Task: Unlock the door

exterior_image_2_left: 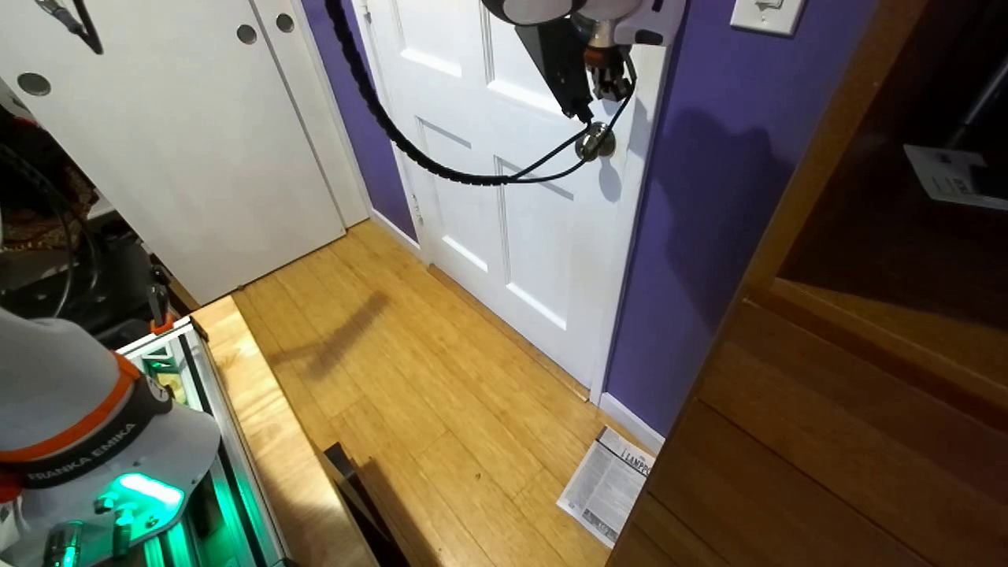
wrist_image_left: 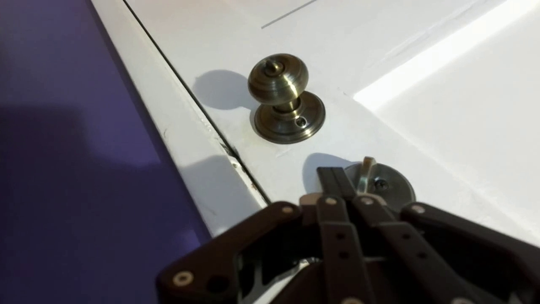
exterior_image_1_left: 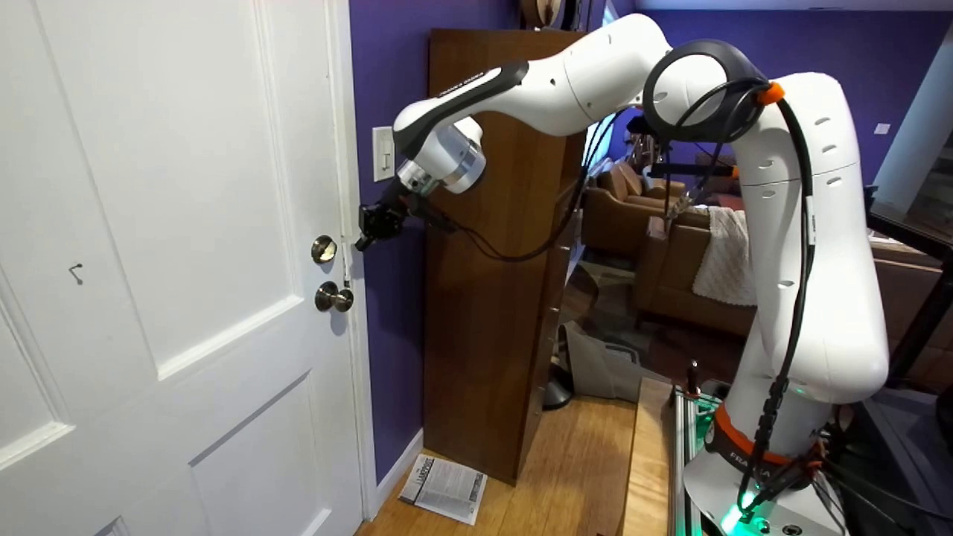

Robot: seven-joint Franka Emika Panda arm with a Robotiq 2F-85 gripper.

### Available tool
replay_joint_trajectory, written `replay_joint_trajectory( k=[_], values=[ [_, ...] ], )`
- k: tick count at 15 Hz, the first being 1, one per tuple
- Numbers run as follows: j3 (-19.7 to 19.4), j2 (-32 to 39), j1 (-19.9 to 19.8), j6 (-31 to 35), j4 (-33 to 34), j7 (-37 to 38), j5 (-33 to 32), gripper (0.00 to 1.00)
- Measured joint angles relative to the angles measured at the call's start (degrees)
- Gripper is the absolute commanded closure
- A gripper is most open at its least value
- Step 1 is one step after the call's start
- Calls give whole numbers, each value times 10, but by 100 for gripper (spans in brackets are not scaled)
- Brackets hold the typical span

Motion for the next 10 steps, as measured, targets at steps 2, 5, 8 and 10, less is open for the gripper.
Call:
replay_joint_trajectory(
  k=[2,5,8,10],
  values=[
    [8,11,-7,0,14,-4,0,100],
    [19,30,-17,0,34,-16,1,100],
    [34,47,-27,-1,51,-36,9,100],
    [44,55,-33,-1,60,-52,16,100]
  ],
)
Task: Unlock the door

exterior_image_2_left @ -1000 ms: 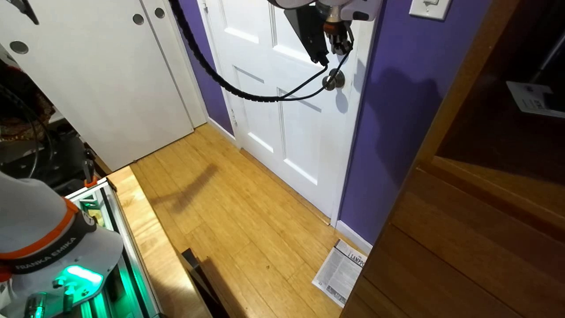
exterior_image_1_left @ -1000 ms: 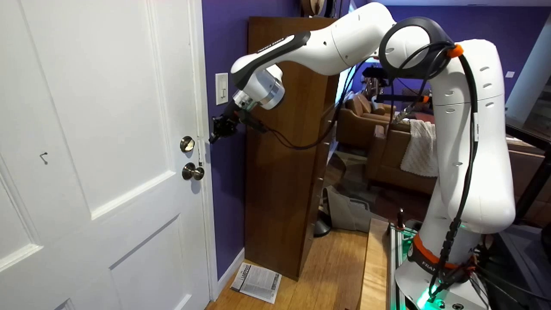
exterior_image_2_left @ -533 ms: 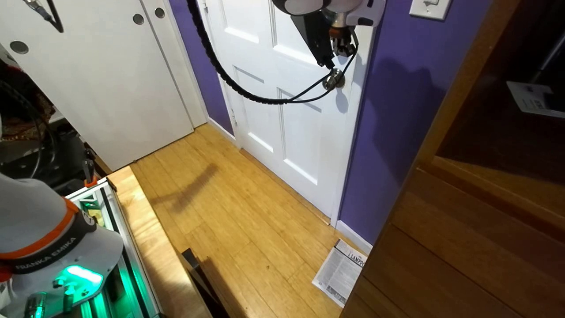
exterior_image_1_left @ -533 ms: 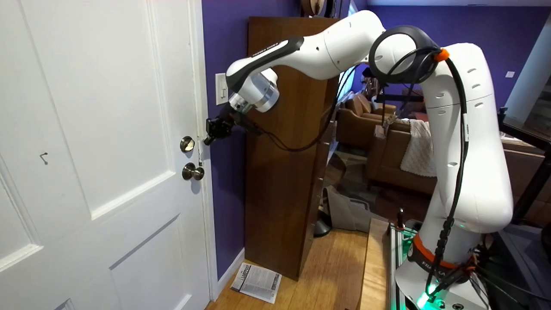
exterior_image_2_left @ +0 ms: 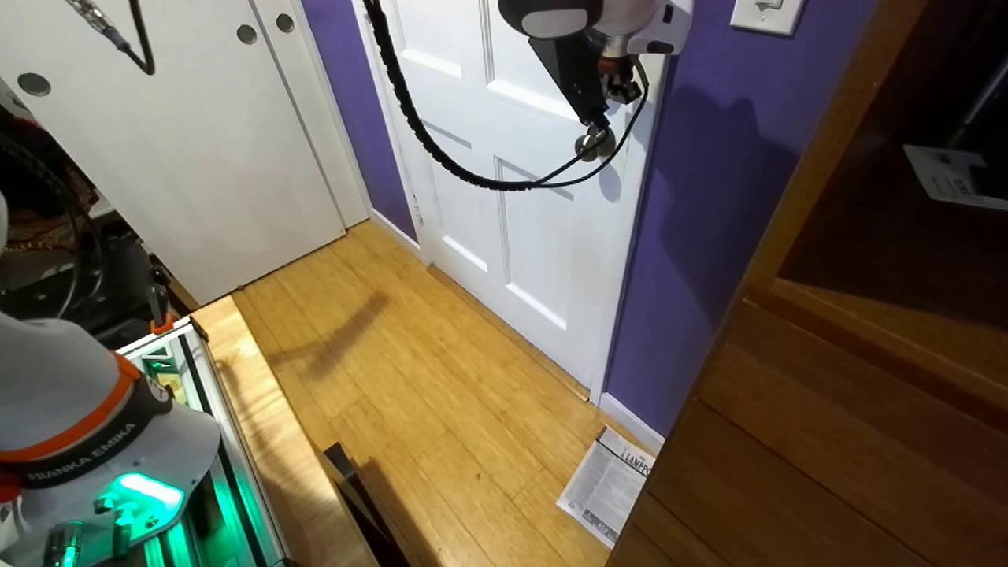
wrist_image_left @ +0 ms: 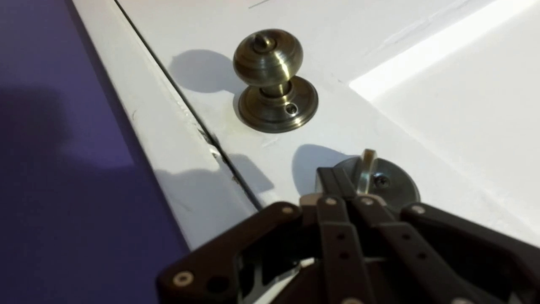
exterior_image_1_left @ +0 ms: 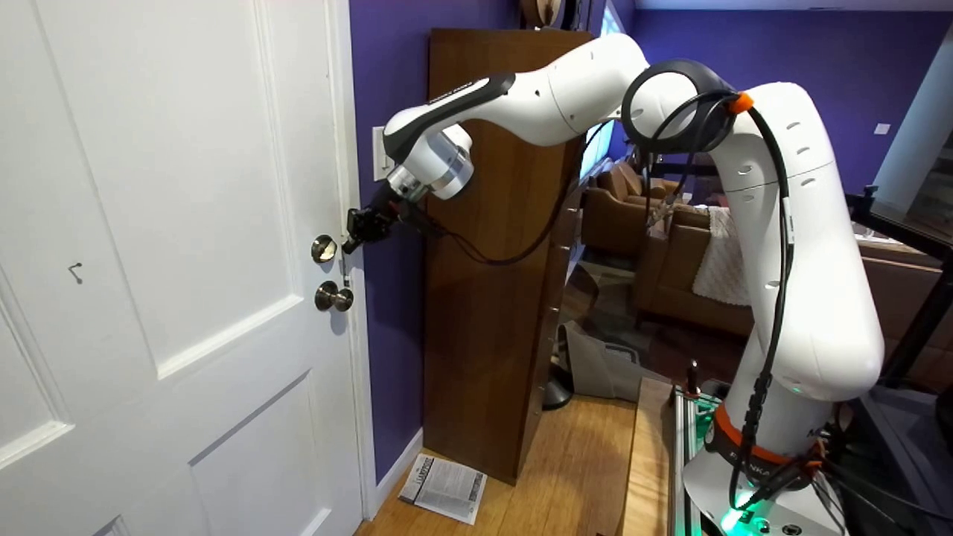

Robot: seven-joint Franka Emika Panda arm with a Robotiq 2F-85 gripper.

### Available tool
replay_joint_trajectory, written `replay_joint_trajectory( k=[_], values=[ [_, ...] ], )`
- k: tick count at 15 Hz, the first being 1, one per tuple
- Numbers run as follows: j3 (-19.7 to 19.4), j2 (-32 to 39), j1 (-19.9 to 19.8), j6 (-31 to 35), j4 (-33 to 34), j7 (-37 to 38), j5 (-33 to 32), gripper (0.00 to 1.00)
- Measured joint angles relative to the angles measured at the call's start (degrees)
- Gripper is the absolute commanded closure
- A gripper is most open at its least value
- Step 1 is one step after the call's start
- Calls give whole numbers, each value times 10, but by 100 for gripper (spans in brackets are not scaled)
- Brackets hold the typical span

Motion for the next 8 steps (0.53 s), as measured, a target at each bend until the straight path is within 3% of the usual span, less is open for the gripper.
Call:
replay_joint_trajectory(
  k=[8],
  values=[
    [18,13,-11,0,18,-77,43,100]
  ],
)
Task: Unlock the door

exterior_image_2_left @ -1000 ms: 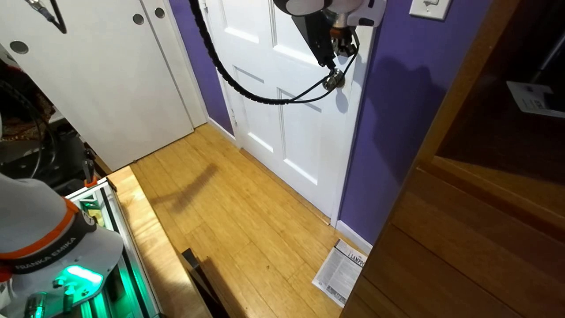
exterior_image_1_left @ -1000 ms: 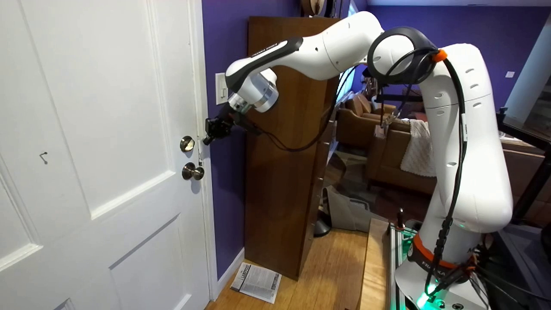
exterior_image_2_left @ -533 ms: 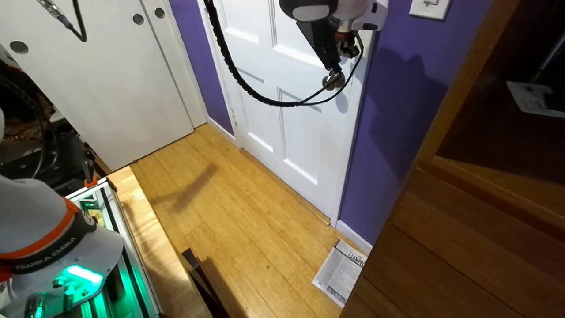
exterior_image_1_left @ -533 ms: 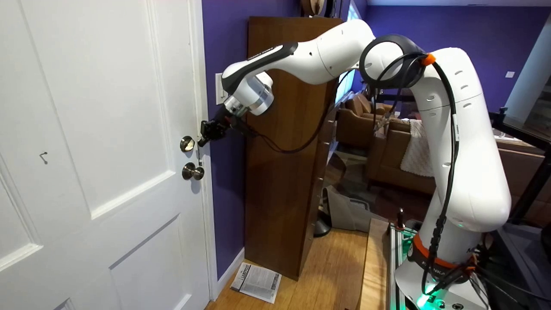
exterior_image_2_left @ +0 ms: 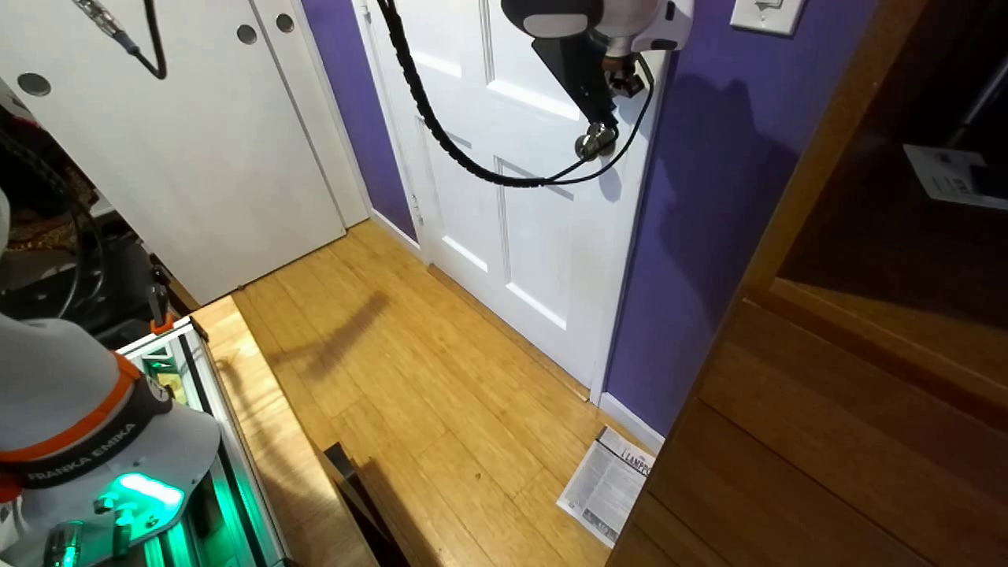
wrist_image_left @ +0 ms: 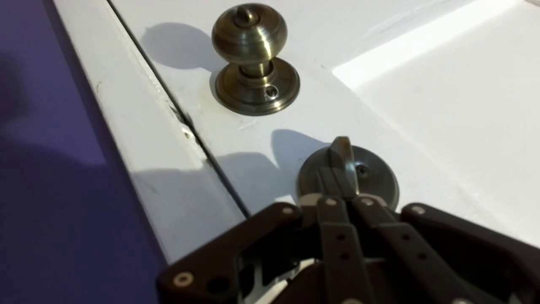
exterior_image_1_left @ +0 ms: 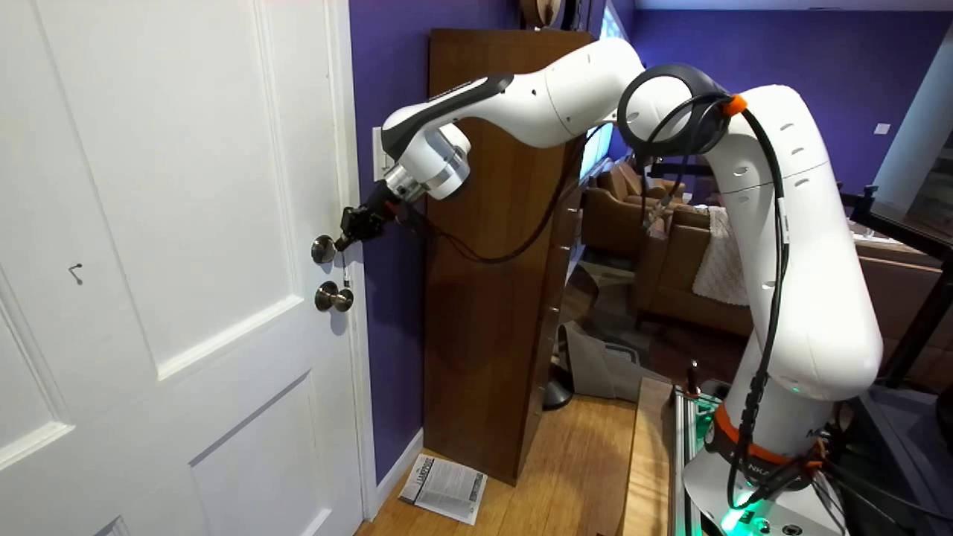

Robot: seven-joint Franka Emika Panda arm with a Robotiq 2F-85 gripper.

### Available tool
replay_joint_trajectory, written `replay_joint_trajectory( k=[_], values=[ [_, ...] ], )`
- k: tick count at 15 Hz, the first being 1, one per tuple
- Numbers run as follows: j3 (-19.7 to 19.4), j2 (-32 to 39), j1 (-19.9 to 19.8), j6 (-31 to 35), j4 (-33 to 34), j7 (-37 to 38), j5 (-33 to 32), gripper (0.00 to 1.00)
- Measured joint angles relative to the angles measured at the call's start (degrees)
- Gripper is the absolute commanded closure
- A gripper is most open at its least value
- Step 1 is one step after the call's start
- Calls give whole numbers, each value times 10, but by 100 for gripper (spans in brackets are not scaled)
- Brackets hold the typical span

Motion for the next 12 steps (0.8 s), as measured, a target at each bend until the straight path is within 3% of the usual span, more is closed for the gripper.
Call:
replay_joint_trajectory(
  k=[12],
  values=[
    [2,2,-1,1,2,-139,21,100]
  ],
)
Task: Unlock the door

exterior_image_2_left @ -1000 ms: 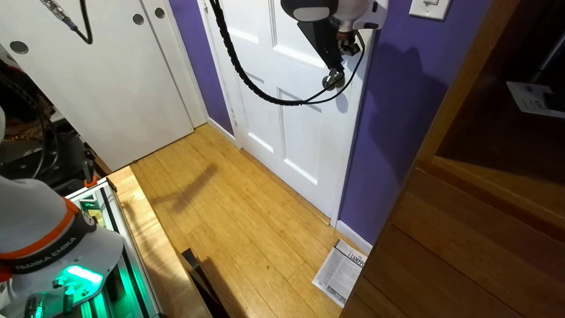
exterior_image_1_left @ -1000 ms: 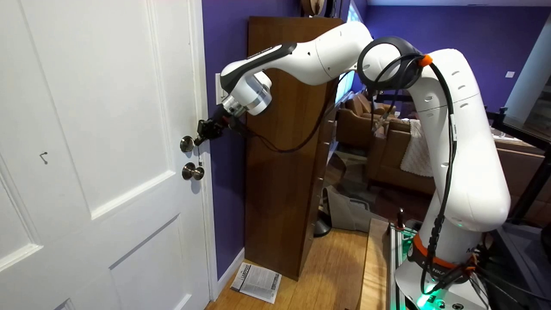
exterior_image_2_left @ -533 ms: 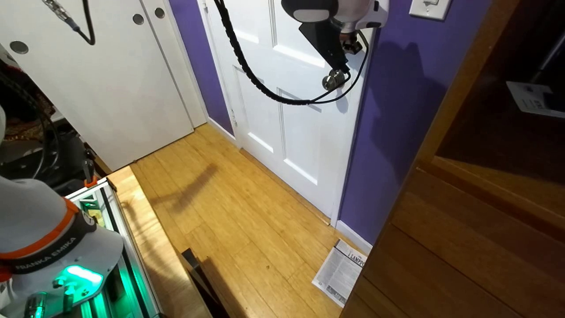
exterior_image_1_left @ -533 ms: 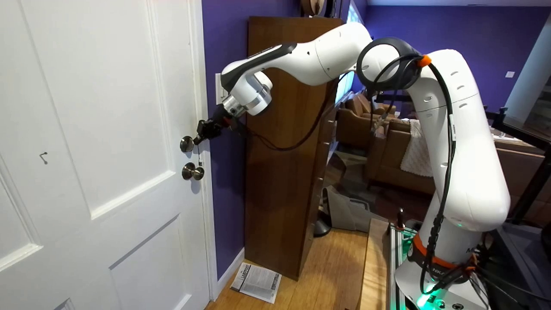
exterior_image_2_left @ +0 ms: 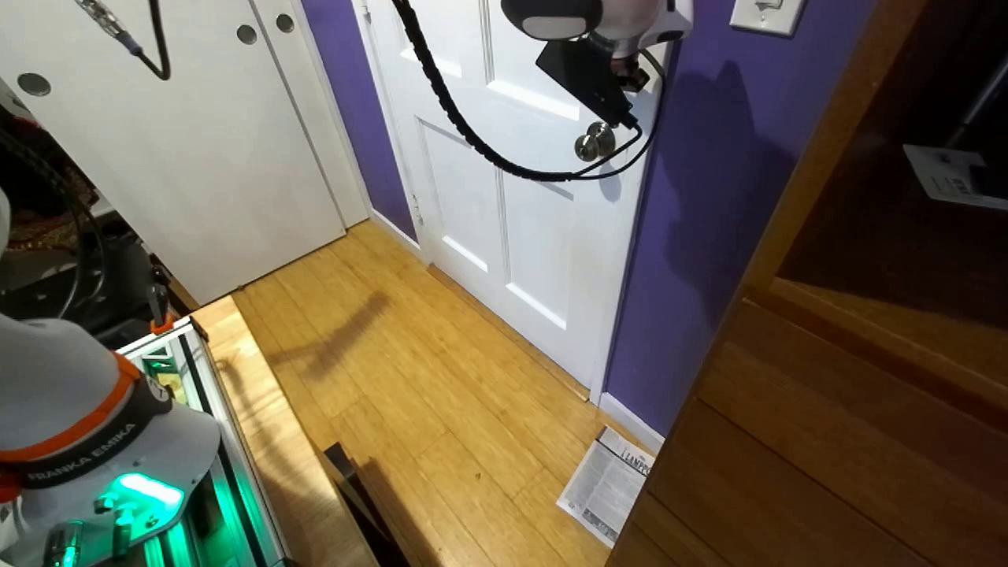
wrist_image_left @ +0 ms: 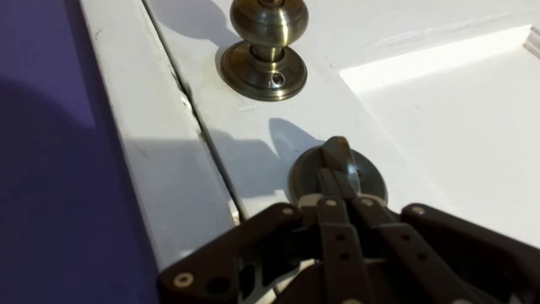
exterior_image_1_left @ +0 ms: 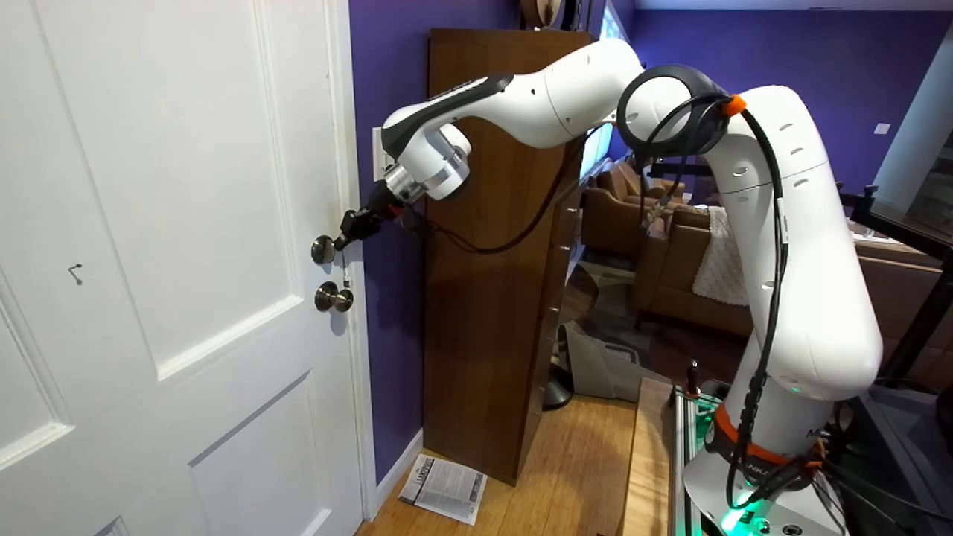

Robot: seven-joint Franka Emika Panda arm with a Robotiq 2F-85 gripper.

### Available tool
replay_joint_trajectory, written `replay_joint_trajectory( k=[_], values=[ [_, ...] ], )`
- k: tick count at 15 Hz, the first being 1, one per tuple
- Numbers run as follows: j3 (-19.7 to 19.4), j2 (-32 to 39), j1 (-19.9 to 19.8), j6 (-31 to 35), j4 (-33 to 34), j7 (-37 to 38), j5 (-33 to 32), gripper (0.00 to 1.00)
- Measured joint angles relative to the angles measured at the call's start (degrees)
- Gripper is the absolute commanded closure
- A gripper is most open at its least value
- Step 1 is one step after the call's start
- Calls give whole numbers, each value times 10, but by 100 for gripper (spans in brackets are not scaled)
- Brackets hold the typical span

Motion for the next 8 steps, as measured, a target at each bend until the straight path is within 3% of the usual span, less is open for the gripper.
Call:
replay_joint_trajectory(
  k=[8],
  values=[
    [0,-8,20,28,-12,-78,-4,100]
  ],
)
